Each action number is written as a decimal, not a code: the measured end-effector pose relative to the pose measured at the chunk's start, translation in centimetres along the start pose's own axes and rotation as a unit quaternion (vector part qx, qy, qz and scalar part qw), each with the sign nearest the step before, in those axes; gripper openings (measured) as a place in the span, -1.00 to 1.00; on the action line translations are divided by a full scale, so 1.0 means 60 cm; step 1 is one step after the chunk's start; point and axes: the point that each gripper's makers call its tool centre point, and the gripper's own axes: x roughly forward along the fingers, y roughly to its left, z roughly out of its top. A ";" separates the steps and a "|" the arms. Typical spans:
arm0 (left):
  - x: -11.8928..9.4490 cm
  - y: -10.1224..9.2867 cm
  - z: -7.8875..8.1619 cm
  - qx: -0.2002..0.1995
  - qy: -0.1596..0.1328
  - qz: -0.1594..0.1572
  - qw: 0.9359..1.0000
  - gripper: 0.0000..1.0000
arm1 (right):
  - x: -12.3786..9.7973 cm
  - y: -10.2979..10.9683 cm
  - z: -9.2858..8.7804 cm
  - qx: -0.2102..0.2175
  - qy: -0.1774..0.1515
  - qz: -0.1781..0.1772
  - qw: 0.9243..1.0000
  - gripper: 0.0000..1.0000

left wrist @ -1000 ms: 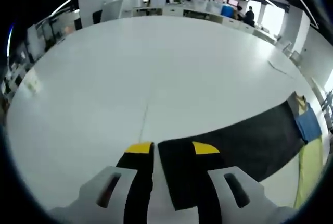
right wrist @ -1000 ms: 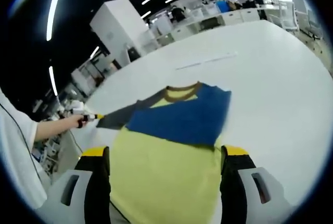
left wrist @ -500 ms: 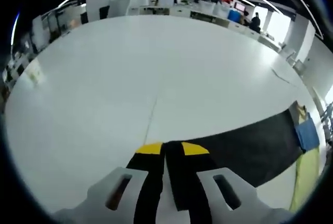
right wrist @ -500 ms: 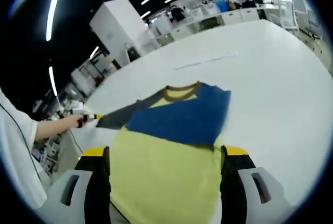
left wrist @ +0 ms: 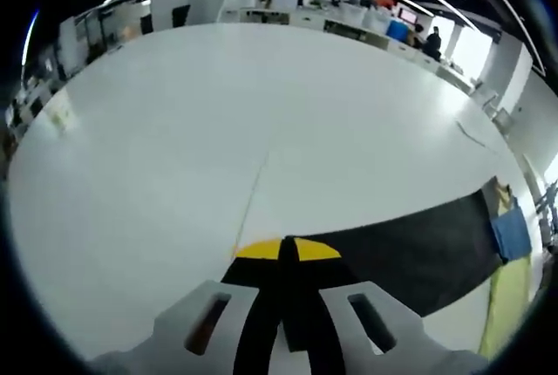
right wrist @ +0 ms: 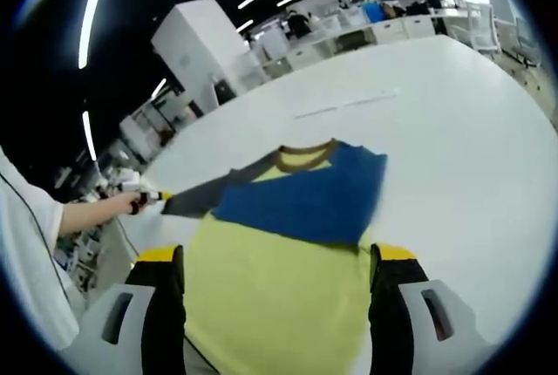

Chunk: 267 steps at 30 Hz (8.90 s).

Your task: Fold the garment on the visible template until the final outline fits inside the template.

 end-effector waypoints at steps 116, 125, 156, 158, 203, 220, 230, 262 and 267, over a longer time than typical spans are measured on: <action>-0.327 -0.280 0.177 -0.039 -0.132 -0.131 0.982 -1.00 | -0.161 0.015 -0.021 -0.015 -0.088 0.031 0.996 0.70; -0.340 -0.315 0.177 -0.026 -0.130 -0.147 0.980 -1.00 | -0.170 0.010 -0.026 -0.015 -0.088 0.030 0.996 0.70; -0.370 -0.437 0.177 -0.008 -0.128 -0.215 0.968 -1.00 | -0.213 -0.008 -0.036 -0.016 -0.095 0.029 0.995 0.68; -0.372 -0.442 0.177 -0.011 -0.128 -0.220 0.967 -1.00 | -0.217 -0.012 -0.037 -0.016 -0.095 0.027 0.995 0.68; -0.386 -0.710 0.133 -0.010 -0.089 -0.332 0.939 -1.00 | -0.278 -0.048 -0.057 0.007 -0.119 -0.013 0.993 0.64; -0.355 -0.769 0.122 -0.004 -0.070 -0.346 0.936 -1.00 | -0.291 -0.060 -0.065 0.009 -0.118 -0.022 0.993 0.64; -0.341 -0.794 0.097 0.005 -0.050 -0.351 0.935 -1.00 | -0.295 -0.068 -0.070 0.015 -0.121 -0.028 0.992 0.64; -0.280 -0.842 0.045 -0.017 -0.004 -0.343 0.939 -1.00 | -0.292 -0.095 -0.076 0.027 -0.119 -0.030 0.992 0.64; -0.275 -0.848 0.038 -0.028 0.000 -0.344 0.939 -1.00 | -0.292 -0.100 -0.078 0.027 -0.116 -0.031 0.992 0.63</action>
